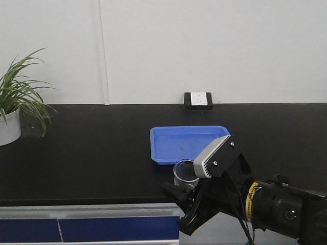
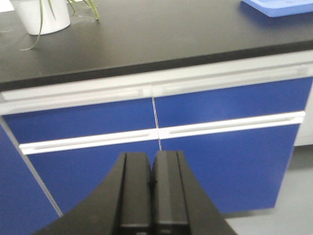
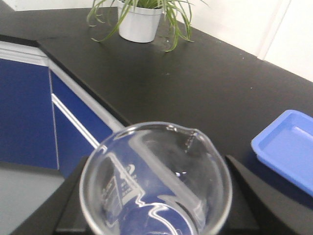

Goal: Move beaker to silver tray on left bench
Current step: 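Hold the beaker in the right gripper while the base drives to the silver tray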

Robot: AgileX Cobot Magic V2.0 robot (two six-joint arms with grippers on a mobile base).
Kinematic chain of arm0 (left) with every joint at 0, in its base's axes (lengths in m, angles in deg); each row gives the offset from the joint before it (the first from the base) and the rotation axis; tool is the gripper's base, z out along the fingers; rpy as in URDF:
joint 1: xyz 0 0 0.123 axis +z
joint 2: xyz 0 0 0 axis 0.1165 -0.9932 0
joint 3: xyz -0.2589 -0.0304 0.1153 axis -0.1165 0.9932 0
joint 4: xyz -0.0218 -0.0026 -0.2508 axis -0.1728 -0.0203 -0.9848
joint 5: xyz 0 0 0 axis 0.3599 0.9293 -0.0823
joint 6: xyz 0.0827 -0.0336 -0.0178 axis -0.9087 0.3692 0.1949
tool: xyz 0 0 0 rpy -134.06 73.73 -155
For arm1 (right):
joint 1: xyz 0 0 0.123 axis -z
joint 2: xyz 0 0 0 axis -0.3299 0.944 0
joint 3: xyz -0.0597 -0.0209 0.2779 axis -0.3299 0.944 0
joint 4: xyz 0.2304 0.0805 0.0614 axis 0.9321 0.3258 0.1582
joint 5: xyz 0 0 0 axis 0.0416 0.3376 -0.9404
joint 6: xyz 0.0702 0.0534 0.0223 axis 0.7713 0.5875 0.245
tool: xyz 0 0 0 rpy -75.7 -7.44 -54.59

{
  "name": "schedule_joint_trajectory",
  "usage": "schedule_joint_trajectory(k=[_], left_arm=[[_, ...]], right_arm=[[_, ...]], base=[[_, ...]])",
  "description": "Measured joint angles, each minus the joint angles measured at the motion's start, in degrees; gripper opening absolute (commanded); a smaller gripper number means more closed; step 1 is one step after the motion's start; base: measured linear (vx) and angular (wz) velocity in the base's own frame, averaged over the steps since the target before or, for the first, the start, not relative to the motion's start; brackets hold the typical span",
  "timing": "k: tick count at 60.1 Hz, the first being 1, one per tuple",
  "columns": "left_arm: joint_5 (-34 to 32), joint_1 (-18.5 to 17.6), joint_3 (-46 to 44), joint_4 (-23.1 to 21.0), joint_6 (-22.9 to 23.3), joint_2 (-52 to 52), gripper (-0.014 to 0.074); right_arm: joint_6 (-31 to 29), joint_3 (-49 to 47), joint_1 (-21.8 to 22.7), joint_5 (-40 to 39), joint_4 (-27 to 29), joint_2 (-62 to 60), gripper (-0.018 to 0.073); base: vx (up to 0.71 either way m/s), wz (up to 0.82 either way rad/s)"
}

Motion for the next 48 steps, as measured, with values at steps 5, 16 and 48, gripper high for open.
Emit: schedule_joint_trajectory(k=[5, 16, 48], left_arm=[[0.0, 0.0, 0.0, 0.0, 0.0, 0.0, 0.0001], [0.0, 0.0, 0.0, 0.0, 0.0, 0.0, 0.0001], [0.0, 0.0, 0.0, 0.0, 0.0, 0.0, 0.0001]], right_arm=[[0.0, 0.0, 0.0, 0.0, 0.0, 0.0, -0.001], [0.0, 0.0, 0.0, 0.0, 0.0, 0.0, -0.001], [0.0, 0.0, 0.0, 0.0, 0.0, 0.0, -0.001]], base=[[-0.34, -0.02], [-0.33, -0.02], [-0.29, 0.0]])
